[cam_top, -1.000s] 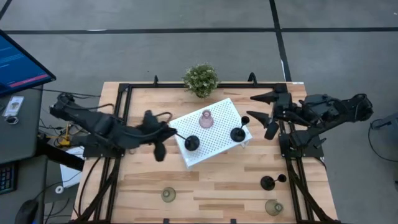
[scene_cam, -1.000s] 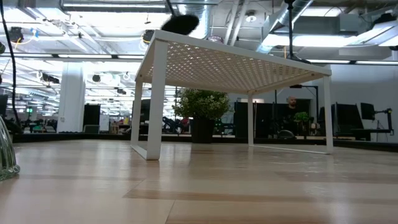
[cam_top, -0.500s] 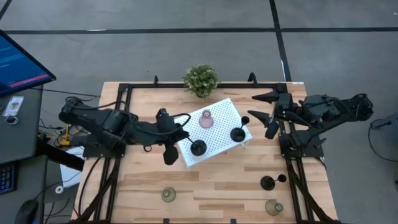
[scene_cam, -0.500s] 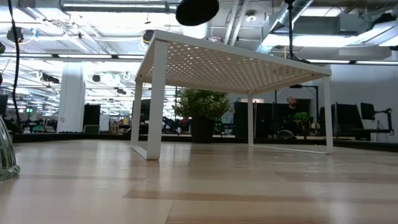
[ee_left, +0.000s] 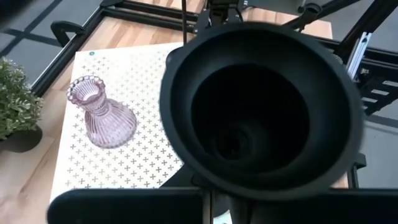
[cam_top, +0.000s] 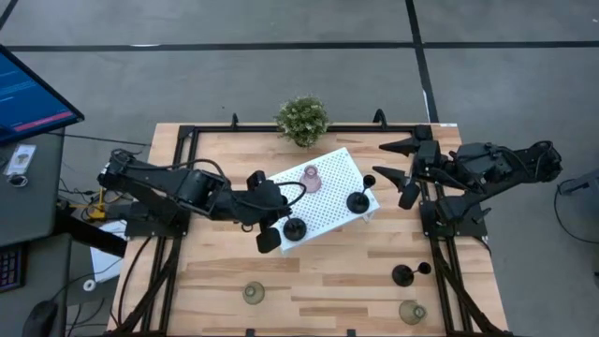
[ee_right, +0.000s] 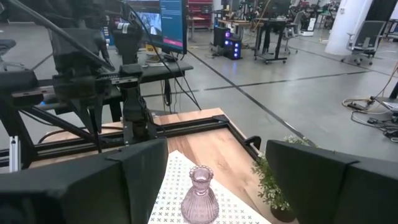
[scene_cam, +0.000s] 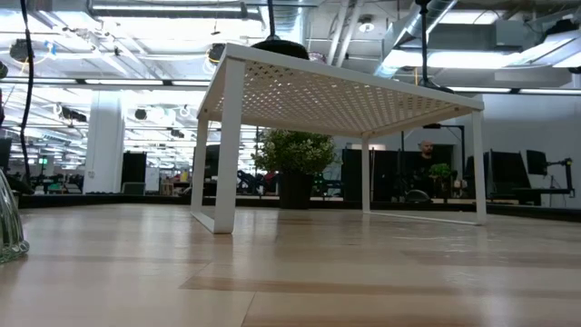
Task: Pick & Place candle stick holders
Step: Put the left black candle holder onto the shelf
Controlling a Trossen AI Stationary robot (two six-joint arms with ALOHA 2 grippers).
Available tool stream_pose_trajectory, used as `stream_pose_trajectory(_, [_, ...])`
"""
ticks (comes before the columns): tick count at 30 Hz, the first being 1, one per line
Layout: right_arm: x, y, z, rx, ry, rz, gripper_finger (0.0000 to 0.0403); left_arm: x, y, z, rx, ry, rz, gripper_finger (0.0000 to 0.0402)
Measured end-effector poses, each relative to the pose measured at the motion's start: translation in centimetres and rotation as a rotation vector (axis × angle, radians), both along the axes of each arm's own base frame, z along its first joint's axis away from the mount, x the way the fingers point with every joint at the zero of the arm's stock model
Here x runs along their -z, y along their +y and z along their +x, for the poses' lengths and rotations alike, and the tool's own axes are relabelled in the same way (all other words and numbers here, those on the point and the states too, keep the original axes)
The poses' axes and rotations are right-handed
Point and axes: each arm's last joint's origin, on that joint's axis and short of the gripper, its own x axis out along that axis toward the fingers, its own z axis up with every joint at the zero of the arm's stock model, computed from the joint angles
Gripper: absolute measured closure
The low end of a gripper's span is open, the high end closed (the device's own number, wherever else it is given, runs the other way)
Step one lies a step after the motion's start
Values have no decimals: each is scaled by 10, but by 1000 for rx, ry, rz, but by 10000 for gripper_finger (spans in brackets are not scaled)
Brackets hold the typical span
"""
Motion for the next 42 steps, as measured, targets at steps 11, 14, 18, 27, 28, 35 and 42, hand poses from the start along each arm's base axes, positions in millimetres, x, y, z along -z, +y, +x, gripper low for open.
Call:
stream_pose_trajectory(11, [0, 0, 0, 0, 0, 0, 138, 1, 0, 1, -2, 3, 3, 386])
stream_pose_trajectory(14, [0, 0, 0, -1, 0, 1, 138, 1, 0, 1, -5, 2, 5, 379])
stream_pose_trajectory(18, [0, 0, 0, -1, 0, 1, 138, 1, 0, 1, -9, 0, 8, 378])
stream_pose_trajectory(27, [0, 0, 0, -1, -4, 11, 138, 1, 0, 1, 6, 4, 32, 373])
stream_pose_trajectory(28, [0, 0, 0, -2, -4, 11, 138, 1, 0, 1, 6, 4, 34, 372])
stream_pose_trajectory(35, [0, 0, 0, -3, -3, 11, 138, 0, 0, 1, 8, 0, 34, 368])
stream_pose_trajectory(42, [0, 0, 0, -3, 0, 9, 138, 0, 0, 2, 8, -7, 32, 367])
